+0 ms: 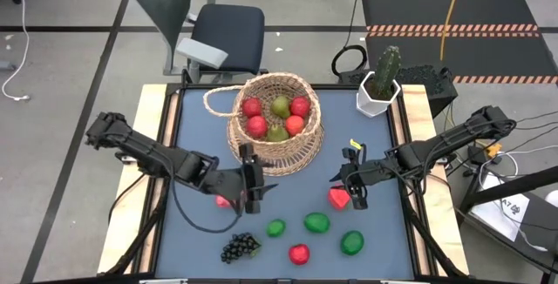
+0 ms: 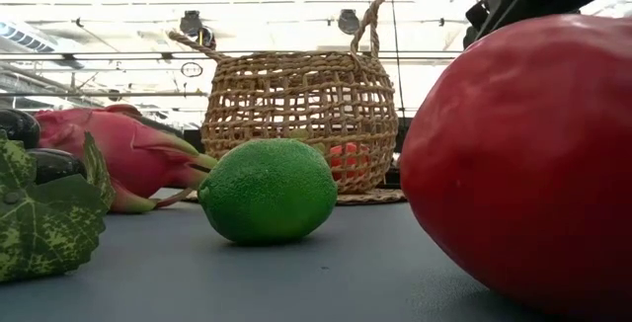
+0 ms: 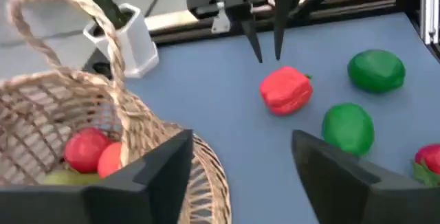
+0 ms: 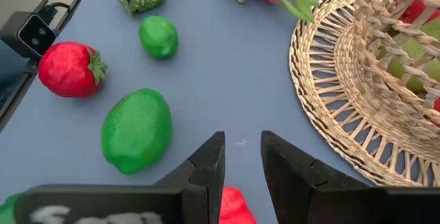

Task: Build produce basket
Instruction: Put the dragon fruit into the basket

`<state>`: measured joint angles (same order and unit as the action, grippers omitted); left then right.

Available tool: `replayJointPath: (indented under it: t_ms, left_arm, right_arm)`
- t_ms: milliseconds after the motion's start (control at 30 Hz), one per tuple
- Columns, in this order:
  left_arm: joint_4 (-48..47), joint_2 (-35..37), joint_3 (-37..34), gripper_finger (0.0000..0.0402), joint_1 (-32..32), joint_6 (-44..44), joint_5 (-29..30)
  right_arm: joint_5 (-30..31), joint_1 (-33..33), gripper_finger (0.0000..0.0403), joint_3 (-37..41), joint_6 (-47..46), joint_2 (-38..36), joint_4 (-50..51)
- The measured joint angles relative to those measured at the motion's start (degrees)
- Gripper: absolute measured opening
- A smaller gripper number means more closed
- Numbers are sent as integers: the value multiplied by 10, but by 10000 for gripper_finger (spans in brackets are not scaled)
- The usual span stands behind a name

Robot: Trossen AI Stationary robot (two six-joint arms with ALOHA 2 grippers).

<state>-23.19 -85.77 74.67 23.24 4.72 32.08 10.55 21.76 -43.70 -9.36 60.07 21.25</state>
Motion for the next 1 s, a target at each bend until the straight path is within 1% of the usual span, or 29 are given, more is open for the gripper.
replayJointPath:
  t_ms: [100, 167, 300, 500, 600, 767, 933, 1000]
  left_arm:
    - [-52, -12, 7, 278, 2, 49, -13]
    - [-68, -14, 7, 285, 6, 83, -25]
    - [-107, -13, 8, 279, 14, 149, -41]
    - [-153, -13, 7, 259, 32, 217, -42]
    - [-165, -13, -1, 260, 35, 251, -41]
    - [-203, -13, -14, 274, 36, 314, -40]
    - [-207, -13, -39, 297, 24, 405, -41]
    - [-207, -13, -47, 311, 19, 415, -49]
  right_arm:
    - [1, 0, 91, 0, 0, 0, 0]
    - [1, 0, 91, 0, 4, 0, 0]
    - [1, 0, 91, 0, 6, 0, 0]
    - [1, 0, 91, 0, 6, 0, 0]
    - [1, 0, 91, 0, 7, 0, 0]
    - [1, 0, 91, 0, 8, 0, 0]
    - [1, 0, 91, 0, 11, 0, 0]
    - [1, 0, 91, 0, 11, 0, 0]
